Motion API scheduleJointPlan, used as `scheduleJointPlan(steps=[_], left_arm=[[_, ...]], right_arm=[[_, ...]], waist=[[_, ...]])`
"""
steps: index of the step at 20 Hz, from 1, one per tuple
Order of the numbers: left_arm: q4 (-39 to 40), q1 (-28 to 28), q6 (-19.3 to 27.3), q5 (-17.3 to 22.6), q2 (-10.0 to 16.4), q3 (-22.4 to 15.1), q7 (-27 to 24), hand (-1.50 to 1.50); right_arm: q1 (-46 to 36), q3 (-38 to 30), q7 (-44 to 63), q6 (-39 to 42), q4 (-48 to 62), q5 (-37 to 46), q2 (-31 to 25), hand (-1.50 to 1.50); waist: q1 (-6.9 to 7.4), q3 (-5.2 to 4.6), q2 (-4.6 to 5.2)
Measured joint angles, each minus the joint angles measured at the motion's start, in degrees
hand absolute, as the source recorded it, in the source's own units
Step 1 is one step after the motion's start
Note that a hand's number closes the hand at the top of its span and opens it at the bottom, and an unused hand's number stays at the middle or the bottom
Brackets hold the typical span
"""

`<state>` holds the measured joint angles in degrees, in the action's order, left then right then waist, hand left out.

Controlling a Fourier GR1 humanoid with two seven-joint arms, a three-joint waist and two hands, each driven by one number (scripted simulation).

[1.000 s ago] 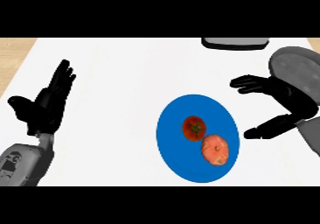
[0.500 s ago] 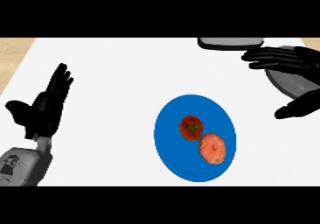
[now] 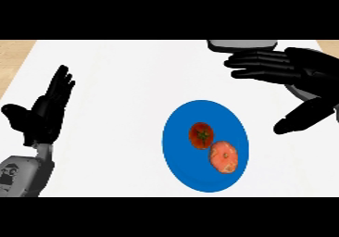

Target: Pick the tomato from the plate and place it in the pan

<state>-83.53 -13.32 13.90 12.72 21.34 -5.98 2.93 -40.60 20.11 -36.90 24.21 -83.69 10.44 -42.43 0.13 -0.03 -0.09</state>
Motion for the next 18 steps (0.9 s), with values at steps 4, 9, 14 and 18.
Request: scheduleJointPlan(steps=[4,9,14,18], left_arm=[[0.89,-0.36,-0.73,-0.43,-0.41,1.0,-0.18,0.0],[-0.02,0.04,-1.71,-1.07,-0.65,1.98,0.21,0.0],[1.97,-0.23,-2.97,-1.79,-1.71,3.33,-1.42,0.0],[2.22,-1.24,-3.66,-2.97,-2.44,3.99,-0.49,0.0]], right_arm=[[1.05,0.89,1.93,3.43,-3.03,0.54,1.47,-1.5],[4.98,2.15,3.7,4.54,-8.28,3.5,3.08,-1.5],[8.14,2.45,7.24,5.95,-11.23,8.33,5.2,-1.5],[9.71,0.47,9.81,7.82,-12.46,11.15,7.67,-1.5]], waist=[[-0.06,-0.01,0.01],[-0.13,0.0,0.01],[-0.17,0.01,0.04],[-0.16,0.02,0.06]])
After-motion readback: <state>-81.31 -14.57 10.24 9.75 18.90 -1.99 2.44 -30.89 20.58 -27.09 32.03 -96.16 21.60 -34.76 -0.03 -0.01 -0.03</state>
